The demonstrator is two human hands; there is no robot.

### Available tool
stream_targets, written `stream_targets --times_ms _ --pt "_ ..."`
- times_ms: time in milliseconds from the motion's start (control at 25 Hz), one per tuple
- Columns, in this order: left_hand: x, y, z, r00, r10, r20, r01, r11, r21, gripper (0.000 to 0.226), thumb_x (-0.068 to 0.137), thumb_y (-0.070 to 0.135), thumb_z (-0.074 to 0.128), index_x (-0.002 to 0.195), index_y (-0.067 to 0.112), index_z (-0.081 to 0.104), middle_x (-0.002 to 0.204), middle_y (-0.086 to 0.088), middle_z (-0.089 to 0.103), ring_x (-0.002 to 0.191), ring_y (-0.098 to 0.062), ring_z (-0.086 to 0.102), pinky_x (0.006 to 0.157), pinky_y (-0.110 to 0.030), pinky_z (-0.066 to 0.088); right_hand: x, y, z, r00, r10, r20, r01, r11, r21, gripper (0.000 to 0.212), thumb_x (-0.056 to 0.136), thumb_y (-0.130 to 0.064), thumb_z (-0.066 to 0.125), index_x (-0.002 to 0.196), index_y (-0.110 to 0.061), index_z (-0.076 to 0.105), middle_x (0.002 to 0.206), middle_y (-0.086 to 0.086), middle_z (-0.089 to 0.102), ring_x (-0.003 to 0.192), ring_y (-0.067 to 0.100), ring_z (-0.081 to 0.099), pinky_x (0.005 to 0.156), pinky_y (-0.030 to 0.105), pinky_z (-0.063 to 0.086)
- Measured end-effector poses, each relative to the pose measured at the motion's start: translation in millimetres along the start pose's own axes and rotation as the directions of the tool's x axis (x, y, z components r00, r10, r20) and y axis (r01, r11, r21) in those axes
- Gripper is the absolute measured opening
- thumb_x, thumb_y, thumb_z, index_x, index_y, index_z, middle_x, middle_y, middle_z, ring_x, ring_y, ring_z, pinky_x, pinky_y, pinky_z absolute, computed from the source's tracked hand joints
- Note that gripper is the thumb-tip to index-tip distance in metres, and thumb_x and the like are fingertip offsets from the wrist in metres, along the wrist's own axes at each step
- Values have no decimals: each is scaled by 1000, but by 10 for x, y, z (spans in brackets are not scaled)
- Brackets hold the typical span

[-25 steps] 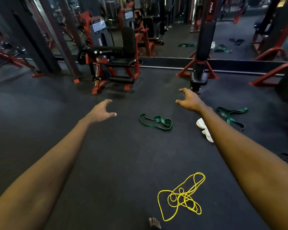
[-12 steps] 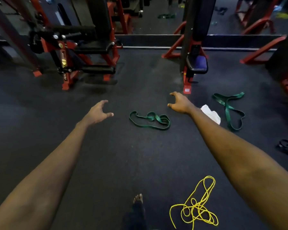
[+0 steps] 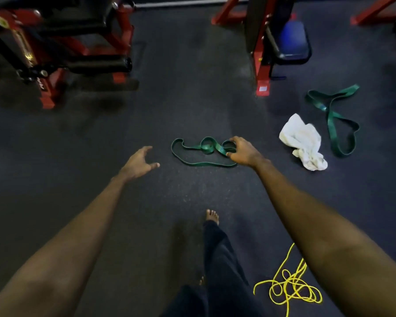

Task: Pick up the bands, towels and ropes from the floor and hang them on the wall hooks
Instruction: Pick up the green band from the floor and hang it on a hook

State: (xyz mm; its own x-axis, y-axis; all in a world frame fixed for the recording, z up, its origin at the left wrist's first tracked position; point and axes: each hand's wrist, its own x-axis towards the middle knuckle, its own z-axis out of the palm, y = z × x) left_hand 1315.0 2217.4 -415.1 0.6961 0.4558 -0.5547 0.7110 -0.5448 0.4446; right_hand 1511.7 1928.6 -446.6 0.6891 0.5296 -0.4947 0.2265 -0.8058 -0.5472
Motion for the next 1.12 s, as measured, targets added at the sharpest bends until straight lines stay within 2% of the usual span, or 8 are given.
stream_targets --times_ms 160,400,600,720,880,1000,1040,1120 --pt "1363 -264 278 989 -89 120 84 995 46 81 84 36 75 151 23 30 155 -7 35 139 -26 39 111 -42 37 1215 297 601 984 107 144 -109 994 0 62 88 -25 66 144 -8 43 145 17 47 130 33 49 102 37 42" --pt "3293 -938 1040 973 -119 195 103 991 88 82 85 35 74 152 22 29 157 -8 30 140 -29 37 112 -41 34 2950 915 1879 960 208 190 -204 978 -39 67 86 -23 66 145 -8 40 145 18 46 131 35 48 104 39 44" --pt "4796 -1827 2266 973 -106 204 92 993 77 79 86 29 74 151 16 31 154 -9 35 138 -27 39 105 -27 33 4443 1719 3422 951 238 198 -216 968 -125 59 91 -18 60 144 -7 37 142 20 46 128 38 49 106 45 43" --pt "5290 -2303 2777 968 -138 209 124 989 81 83 84 30 76 152 20 30 155 -8 35 138 -28 39 109 -34 34 5089 2097 4079 945 261 198 -227 958 -177 58 91 -16 59 143 -5 37 139 20 46 125 39 50 106 50 42" --pt "5607 -2759 3135 960 -162 227 136 983 123 83 83 30 76 152 27 29 157 -5 32 140 -30 36 112 -42 35 5527 2509 4699 928 312 203 -203 882 -425 72 90 -32 65 148 -9 32 145 18 44 132 37 44 112 54 30" --pt "5651 -2824 3128 959 -160 233 130 981 142 84 83 30 76 152 30 28 157 -4 32 141 -29 36 112 -46 36 5485 2581 4888 947 291 133 -167 805 -570 44 95 -40 56 127 -10 55 122 13 61 115 29 56 109 49 31" --pt "5661 -2802 3104 959 -158 237 129 983 133 84 82 30 76 151 30 29 157 -4 33 140 -29 36 111 -46 36 5414 2568 4877 944 298 138 -185 831 -525 38 96 -41 52 120 -11 58 113 12 64 107 28 59 106 47 33" --pt "5612 -2612 2980 958 -153 244 125 984 126 82 83 30 76 151 29 31 155 -4 36 138 -29 39 109 -45 37 5181 2476 4670 935 311 168 -261 928 -265 36 94 -38 54 118 -12 59 106 11 65 98 29 60 93 41 44"
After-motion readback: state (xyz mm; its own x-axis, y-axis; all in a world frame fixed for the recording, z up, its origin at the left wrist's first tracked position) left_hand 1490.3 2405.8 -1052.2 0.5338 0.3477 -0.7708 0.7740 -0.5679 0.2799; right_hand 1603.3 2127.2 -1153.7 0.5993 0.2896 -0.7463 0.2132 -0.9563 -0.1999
